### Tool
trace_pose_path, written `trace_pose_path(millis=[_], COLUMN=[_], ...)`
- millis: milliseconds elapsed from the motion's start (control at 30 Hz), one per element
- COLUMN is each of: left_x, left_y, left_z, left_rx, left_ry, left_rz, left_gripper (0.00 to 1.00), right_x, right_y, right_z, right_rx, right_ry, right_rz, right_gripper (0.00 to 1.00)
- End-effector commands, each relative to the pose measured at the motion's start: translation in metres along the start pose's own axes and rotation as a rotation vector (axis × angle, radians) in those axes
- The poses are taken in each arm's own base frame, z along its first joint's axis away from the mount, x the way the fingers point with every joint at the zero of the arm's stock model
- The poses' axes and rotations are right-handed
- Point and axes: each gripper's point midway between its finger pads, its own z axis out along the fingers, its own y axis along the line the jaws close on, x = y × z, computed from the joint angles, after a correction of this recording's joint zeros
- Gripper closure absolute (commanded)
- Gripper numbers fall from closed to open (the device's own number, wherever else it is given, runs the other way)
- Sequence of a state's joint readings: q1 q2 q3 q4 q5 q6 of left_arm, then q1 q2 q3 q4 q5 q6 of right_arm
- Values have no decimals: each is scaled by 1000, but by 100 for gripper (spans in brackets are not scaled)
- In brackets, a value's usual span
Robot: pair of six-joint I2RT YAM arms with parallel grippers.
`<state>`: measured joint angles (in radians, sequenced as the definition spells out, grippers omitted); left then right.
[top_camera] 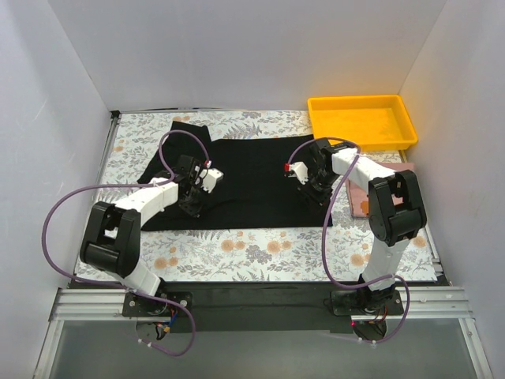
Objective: Fold and stack the t-shirts
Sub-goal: Fold the tshirt
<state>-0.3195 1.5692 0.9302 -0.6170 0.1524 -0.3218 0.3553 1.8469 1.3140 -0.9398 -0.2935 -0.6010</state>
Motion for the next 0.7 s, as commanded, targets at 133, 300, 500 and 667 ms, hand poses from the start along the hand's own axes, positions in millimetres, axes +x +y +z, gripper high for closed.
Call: trace_pose_path(millis=[133,300,500,667], left_x=[-56,-78,-102,-112], left_y=[18,31,40,54], left_z=[-5,7,7,-41], left_rx=[-46,-74,-99,-42], left_ry=[-109,-132,-181,-295], left_rz=[13,30,23,-98], left_gripper=[100,99,80,68], right_x=[-1,-2,-8,-37], right_y=[1,3,8,20], right_z=[3,2,-3,-27], right_rx=[-15,-20,-35,-55], right_ry=[-5,-11,-43,-167], right_rz=[-2,-8,-12,-52], right_gripper=[68,67,66,64])
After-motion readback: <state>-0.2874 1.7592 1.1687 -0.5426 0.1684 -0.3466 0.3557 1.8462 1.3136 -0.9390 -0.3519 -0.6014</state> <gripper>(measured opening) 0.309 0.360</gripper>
